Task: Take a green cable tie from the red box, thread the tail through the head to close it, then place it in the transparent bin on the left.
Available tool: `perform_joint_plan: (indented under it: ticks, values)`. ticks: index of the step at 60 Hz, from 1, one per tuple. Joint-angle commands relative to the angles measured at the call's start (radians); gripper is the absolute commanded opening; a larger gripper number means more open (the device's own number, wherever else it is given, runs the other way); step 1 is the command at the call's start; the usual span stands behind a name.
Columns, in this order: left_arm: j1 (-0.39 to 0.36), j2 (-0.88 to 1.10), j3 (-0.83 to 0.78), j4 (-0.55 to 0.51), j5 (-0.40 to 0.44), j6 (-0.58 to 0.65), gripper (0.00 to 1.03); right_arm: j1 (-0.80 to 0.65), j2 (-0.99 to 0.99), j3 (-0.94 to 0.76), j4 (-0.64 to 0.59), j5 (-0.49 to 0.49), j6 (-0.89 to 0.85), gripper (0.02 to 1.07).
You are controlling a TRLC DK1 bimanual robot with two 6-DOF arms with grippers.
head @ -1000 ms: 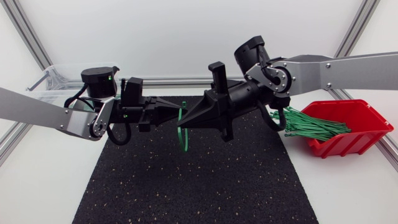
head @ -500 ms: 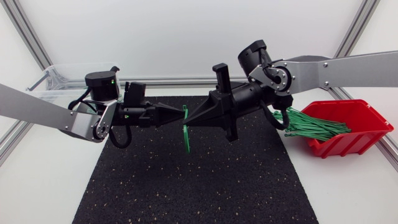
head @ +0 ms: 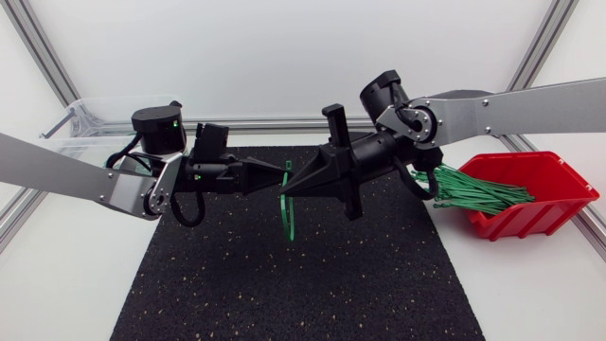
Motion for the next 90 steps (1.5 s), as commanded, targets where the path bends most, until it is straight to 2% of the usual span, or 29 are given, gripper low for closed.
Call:
perform_joint_plan:
  ticks: [1,8,90]
  values:
    - [-0.006,-0.039,-0.036,0.022,-0.001,-0.027,0.04,-0.01,0.006,0.015,-0.02,-0.022,-0.001,0.08]
    - [-0.006,-0.045,-0.047,0.035,-0.008,-0.025,0.04,-0.007,0.009,0.024,-0.056,-0.056,-0.031,0.08]
    - [-0.053,-0.121,-0.136,0.075,-0.028,-0.036,0.04,-0.037,-0.014,0.016,-0.034,-0.059,-0.034,0.08]
